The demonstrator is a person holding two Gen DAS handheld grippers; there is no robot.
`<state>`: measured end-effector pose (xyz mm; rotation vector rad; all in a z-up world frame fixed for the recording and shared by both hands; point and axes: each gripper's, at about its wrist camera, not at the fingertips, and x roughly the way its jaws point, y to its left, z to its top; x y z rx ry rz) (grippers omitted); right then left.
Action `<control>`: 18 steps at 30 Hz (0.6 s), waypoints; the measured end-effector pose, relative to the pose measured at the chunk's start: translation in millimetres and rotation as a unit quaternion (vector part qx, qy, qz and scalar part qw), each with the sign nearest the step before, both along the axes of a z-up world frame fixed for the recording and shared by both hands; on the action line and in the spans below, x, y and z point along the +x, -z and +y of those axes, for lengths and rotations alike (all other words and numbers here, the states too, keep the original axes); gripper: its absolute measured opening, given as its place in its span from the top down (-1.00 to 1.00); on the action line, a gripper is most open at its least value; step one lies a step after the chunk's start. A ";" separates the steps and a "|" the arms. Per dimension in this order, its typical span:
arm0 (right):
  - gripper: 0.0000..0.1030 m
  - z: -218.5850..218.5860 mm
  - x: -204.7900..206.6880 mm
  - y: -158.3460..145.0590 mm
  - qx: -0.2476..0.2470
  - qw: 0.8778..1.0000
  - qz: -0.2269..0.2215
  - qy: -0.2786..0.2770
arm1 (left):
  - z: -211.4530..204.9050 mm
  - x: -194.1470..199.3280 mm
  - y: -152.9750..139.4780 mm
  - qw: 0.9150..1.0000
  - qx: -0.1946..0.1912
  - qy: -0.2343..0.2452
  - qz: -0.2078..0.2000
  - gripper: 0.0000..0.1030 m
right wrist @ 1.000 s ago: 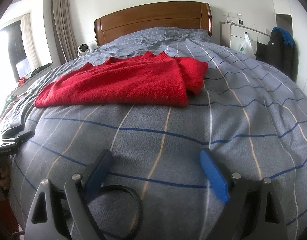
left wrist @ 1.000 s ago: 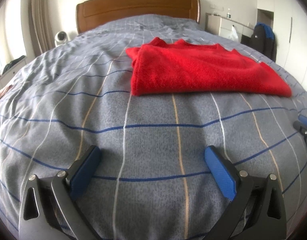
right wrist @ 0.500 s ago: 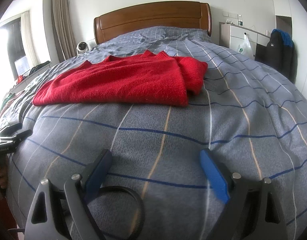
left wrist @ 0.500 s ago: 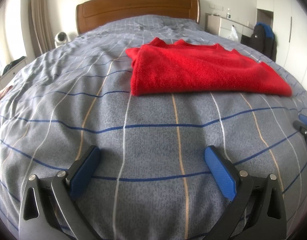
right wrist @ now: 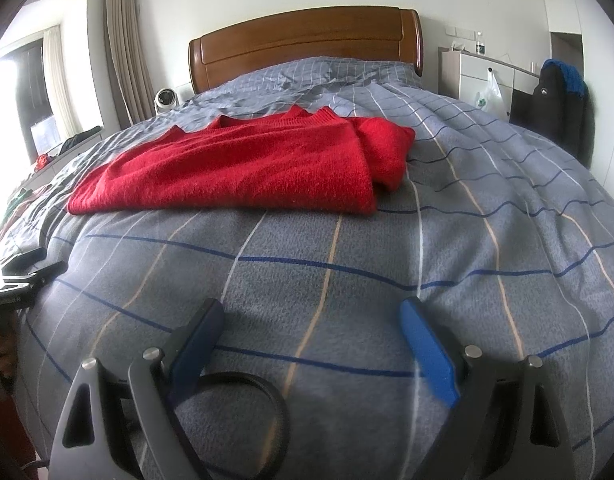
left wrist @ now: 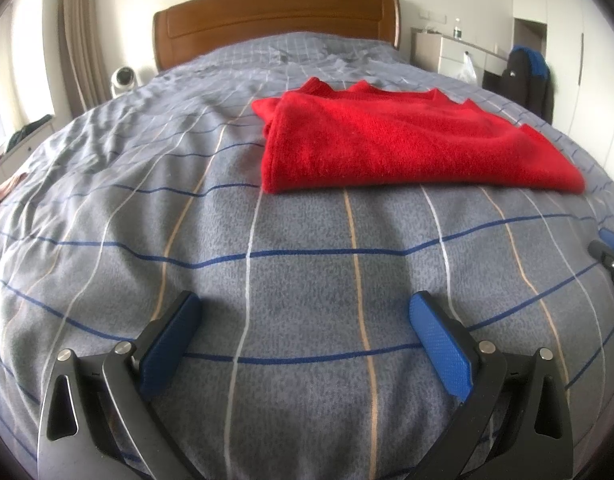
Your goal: Fold small clothes
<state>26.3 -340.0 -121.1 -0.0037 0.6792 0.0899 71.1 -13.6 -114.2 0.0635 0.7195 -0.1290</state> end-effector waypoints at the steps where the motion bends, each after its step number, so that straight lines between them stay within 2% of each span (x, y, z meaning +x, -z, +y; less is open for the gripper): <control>1: -0.73 -0.1 0.0 0.0 0.000 1.000 0.000 0.000 | 0.1 -0.4 0.1 1.000 0.000 0.000 0.000 -0.99; 18: -0.74 4.3 0.1 -0.8 -0.017 1.000 0.000 0.009 | -1.0 -1.4 -0.6 1.000 -0.001 0.002 -0.003 -0.99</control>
